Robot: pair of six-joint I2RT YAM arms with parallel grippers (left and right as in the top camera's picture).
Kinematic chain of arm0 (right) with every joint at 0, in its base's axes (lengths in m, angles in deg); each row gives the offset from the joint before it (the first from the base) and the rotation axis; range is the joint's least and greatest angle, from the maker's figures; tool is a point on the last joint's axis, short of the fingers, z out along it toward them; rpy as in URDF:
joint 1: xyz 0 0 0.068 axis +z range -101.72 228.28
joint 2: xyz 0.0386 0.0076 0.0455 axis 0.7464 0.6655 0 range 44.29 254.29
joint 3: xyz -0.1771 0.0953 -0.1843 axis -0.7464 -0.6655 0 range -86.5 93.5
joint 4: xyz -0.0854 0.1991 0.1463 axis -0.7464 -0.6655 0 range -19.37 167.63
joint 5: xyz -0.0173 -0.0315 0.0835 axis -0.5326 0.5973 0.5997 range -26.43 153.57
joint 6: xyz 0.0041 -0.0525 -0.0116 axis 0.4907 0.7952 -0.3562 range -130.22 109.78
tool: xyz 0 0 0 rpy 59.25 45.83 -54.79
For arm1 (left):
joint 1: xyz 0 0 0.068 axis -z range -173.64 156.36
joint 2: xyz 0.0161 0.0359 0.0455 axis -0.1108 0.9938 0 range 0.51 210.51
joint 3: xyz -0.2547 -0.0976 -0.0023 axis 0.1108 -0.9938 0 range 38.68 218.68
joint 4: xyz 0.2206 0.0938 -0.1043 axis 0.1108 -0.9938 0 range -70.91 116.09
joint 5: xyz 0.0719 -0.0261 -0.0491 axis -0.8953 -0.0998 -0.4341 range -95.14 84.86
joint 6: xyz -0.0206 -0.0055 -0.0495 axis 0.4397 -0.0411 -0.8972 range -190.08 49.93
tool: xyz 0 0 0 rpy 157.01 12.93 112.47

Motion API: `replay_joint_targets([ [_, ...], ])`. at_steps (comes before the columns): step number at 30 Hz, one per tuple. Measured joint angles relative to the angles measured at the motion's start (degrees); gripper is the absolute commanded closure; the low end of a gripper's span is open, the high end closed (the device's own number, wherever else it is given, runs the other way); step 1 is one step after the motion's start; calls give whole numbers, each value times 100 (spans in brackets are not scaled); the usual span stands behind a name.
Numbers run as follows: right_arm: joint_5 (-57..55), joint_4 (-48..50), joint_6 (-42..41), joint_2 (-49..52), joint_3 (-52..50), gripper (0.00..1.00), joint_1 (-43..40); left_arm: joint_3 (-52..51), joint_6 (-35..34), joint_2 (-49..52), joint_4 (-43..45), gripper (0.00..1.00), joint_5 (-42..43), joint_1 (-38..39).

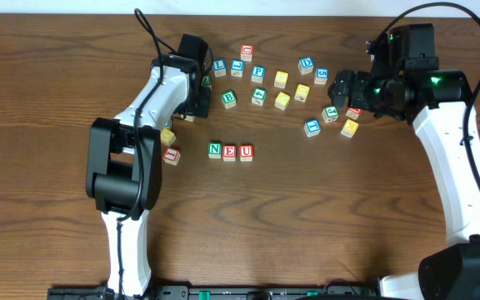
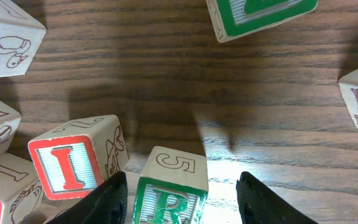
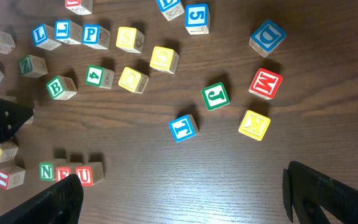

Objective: Spell out NEURIPS
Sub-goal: 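Lower the left gripper and close it on the green R block, then carry the R block with the left gripper toward the N-E-U row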

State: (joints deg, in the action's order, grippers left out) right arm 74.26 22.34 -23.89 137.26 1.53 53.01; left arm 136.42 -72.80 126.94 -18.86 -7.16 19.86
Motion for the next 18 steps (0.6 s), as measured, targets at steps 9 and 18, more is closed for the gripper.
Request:
replay_joint_targets([
  [9,0,-2,0,0,0,1,0,-13,-9,125,39,56,-9,0],
  [18,0,-2,0,0,0,1,0,-70,2,173,68,67,-57,0],
])
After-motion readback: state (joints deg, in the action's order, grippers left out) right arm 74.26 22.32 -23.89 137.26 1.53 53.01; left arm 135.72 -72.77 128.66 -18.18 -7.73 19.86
